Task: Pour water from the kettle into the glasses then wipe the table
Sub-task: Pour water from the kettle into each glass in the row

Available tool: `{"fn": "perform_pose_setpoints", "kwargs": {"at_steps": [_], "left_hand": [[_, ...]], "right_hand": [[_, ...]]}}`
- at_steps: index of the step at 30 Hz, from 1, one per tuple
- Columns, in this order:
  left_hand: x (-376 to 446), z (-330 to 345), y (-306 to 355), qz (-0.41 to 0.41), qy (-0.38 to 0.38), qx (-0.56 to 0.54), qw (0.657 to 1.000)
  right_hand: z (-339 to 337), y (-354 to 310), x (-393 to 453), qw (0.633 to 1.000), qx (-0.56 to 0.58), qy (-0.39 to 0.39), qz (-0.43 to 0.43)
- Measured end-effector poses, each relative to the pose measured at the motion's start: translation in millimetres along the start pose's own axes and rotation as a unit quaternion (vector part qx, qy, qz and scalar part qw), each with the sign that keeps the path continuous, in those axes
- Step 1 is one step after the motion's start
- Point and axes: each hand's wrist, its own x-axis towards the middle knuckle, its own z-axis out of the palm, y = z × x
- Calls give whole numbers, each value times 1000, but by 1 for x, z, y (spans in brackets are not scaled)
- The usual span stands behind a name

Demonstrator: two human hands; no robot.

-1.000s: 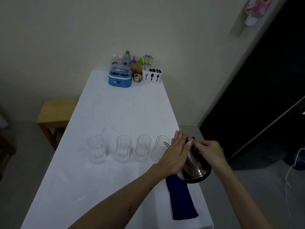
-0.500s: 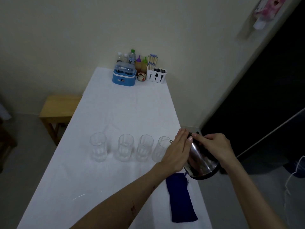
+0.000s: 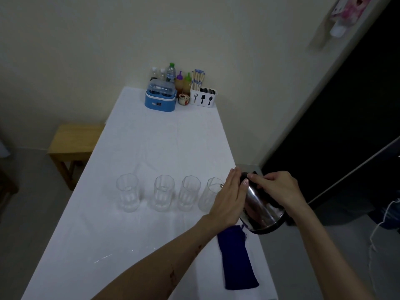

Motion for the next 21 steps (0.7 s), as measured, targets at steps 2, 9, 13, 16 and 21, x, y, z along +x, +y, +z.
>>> {"fn": "perform_pose_setpoints", "kwargs": {"at_steps": [2, 9, 13, 16, 21], "left_hand": [[-1, -1, 0, -1, 2, 3, 1000], [-2, -4, -5, 13, -13, 42, 999], [-1, -3, -4, 15, -11, 45, 999], [-1, -4, -4, 16, -13, 47, 999], [0, -3, -2, 18, -9, 57, 998]], "right_hand": [[0, -1, 0, 1000, -2, -2, 1], [3, 0, 0, 1000, -7, -9, 0], [2, -1, 1, 1000, -13, -7, -3], [3, 0, 2, 1000, -11, -3, -5], [5, 0, 3, 1000, -7, -3, -6]]}}
